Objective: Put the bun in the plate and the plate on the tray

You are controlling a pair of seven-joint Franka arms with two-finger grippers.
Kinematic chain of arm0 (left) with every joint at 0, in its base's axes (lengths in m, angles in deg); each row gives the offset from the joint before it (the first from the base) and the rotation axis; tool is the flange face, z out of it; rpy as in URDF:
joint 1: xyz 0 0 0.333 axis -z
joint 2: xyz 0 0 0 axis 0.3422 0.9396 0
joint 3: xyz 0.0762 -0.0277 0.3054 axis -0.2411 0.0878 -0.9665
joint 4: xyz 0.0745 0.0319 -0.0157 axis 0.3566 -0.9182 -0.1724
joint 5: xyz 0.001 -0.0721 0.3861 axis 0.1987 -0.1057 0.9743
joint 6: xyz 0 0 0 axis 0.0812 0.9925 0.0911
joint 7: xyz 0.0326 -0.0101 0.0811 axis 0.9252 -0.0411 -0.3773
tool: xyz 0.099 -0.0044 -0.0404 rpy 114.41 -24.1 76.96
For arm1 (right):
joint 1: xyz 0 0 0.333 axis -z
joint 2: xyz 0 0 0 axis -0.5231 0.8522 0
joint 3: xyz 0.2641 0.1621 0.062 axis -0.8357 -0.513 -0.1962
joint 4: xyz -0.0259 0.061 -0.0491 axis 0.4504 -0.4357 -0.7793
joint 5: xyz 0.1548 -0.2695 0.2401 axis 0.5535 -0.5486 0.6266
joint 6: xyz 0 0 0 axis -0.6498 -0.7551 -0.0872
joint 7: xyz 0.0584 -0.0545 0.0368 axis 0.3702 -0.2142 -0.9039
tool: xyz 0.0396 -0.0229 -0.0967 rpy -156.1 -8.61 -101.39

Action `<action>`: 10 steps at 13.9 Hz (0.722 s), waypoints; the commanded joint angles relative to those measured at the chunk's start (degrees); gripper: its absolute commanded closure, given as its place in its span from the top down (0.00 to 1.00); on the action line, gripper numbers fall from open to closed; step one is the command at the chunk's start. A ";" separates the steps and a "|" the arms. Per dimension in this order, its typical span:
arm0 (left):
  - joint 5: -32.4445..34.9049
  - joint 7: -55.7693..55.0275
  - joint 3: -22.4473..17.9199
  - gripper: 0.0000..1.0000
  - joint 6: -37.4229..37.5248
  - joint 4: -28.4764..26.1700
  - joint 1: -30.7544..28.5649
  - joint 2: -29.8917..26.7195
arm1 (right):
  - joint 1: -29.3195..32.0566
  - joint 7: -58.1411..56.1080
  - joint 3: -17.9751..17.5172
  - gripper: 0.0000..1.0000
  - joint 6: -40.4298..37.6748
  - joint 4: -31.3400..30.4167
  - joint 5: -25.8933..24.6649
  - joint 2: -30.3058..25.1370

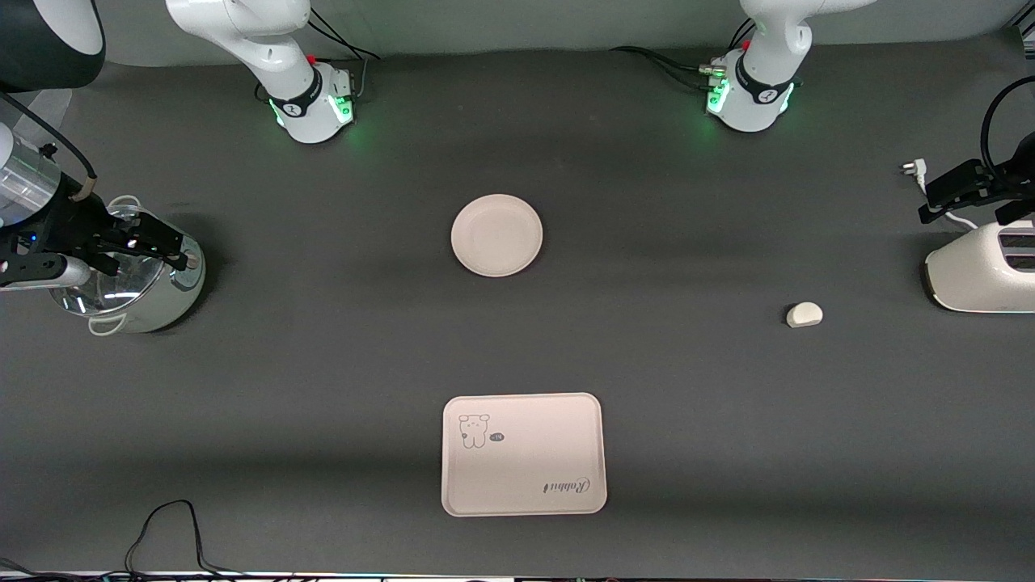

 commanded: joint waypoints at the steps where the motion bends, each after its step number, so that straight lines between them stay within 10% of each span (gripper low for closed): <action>1: 0.74 -1.00 -0.18 1.00 -0.18 -0.09 0.56 -0.33 | -0.04 0.50 -0.29 1.00 -0.35 2.44 -0.09 1.34; 6: 0.92 -3.26 -0.18 1.00 0.70 -2.18 1.17 3.26 | -0.66 1.02 -0.82 1.00 -0.35 2.36 -0.53 1.78; 10: 1.00 -2.93 -0.18 1.00 -21.91 -20.60 1.96 4.59 | -0.57 1.11 -0.73 1.00 -0.35 2.62 -0.53 2.04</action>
